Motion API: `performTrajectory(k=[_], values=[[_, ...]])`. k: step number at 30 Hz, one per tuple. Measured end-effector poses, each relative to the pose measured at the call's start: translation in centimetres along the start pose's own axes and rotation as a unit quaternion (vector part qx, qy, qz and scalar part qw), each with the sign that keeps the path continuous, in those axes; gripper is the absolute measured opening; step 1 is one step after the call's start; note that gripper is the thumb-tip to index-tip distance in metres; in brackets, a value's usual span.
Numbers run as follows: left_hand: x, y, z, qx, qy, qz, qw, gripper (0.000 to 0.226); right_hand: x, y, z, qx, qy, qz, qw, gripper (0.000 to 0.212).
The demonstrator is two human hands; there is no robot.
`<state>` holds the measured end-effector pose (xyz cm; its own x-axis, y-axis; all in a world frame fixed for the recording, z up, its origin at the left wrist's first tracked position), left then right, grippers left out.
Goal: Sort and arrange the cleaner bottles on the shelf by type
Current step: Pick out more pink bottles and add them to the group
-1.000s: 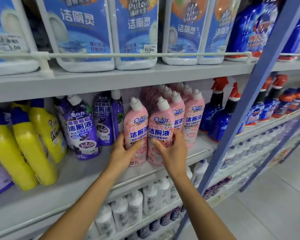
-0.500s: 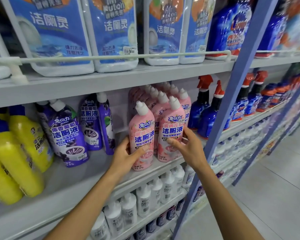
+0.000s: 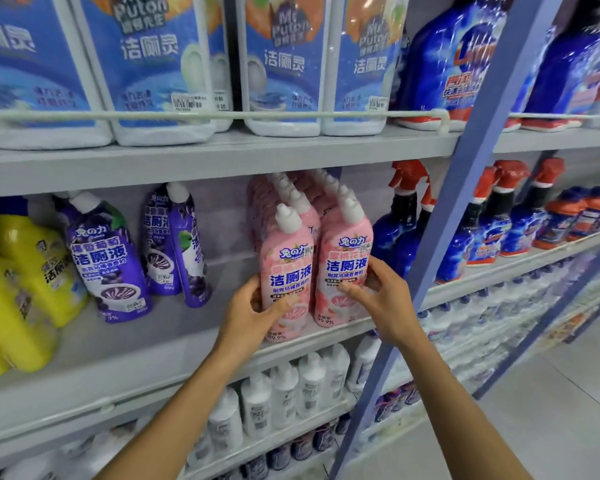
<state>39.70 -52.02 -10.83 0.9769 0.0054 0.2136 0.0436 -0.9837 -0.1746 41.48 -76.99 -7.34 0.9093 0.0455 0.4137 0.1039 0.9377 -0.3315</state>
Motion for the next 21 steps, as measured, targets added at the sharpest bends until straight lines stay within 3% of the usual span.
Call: performTrajectory(k=[5, 12, 17, 21], values=[[-0.3, 1.4, -0.3, 0.045, -0.008, -0.037, 0.998, 0.039, 0.8, -1.5, 0.1, -0.008, -0.028, 0.023, 0.999, 0.047], [-2.2, 1.9, -0.8, 0.057, -0.009, -0.179, 0.982, 0.037, 1.0, -1.7, -1.1, 0.019, -0.035, 0.035, 0.999, 0.068], [-3.3, 3.4, -0.6, 0.056, 0.001, -0.224, 0.973, 0.042, 0.2, -1.2, -1.0, 0.06, -0.037, 0.014, 0.997, 0.05], [-3.8, 4.5, -1.2, 0.056, 0.0, -0.246, 0.968, 0.045, -0.1, -0.9, -1.0, 0.087, -0.029, 0.016, 0.996, 0.049]])
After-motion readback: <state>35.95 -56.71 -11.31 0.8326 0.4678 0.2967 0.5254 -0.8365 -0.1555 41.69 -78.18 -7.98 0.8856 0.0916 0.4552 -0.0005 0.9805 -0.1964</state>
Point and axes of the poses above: each hand's wrist, its own x-axis towards the middle knuckle, its own y-axis out of the palm, z = x × y, the point moved 9 cm from there along x, towards the middle knuckle, and after that the axes turned 7 degrees about x, right-handed, at the moved point
